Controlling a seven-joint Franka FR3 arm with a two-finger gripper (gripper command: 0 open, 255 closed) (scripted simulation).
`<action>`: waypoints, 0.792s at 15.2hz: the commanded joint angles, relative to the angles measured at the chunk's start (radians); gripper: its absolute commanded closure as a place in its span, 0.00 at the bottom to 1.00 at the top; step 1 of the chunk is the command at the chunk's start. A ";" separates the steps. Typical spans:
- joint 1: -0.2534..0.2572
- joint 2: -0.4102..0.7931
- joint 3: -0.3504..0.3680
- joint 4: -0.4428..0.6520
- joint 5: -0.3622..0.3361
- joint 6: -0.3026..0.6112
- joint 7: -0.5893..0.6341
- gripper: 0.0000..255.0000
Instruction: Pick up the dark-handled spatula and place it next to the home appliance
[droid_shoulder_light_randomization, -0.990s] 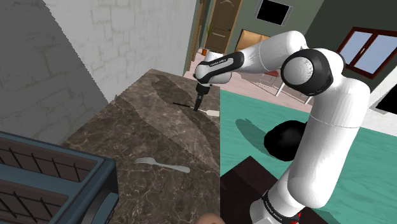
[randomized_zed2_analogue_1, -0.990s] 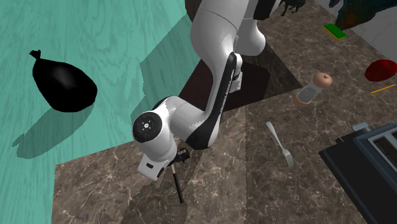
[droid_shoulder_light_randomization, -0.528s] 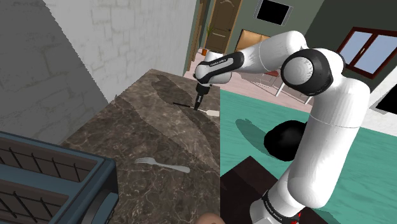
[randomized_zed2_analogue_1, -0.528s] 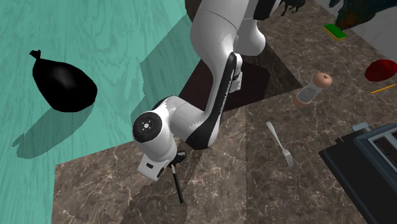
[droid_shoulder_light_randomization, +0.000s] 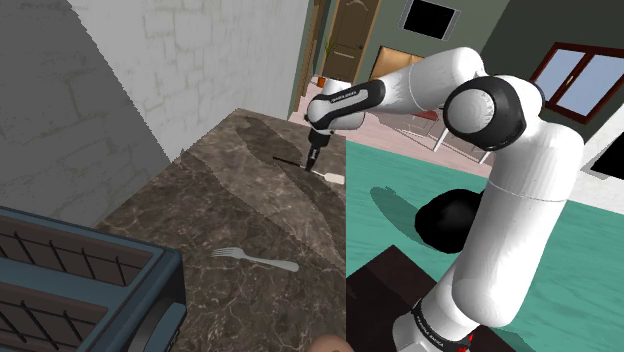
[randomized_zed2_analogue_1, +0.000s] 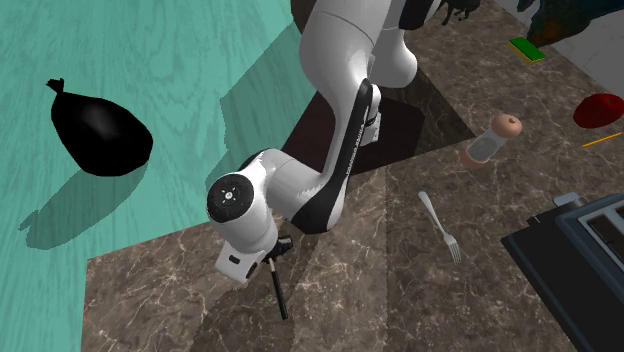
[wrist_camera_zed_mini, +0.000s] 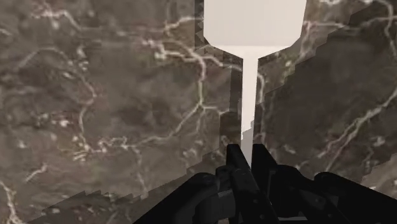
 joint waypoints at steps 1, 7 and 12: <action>0.001 -0.012 -0.002 0.010 -0.005 -0.021 0.004 1.00; 0.004 -0.049 -0.006 0.044 -0.020 -0.091 0.016 1.00; 0.005 -0.075 -0.009 0.079 -0.030 -0.151 0.025 1.00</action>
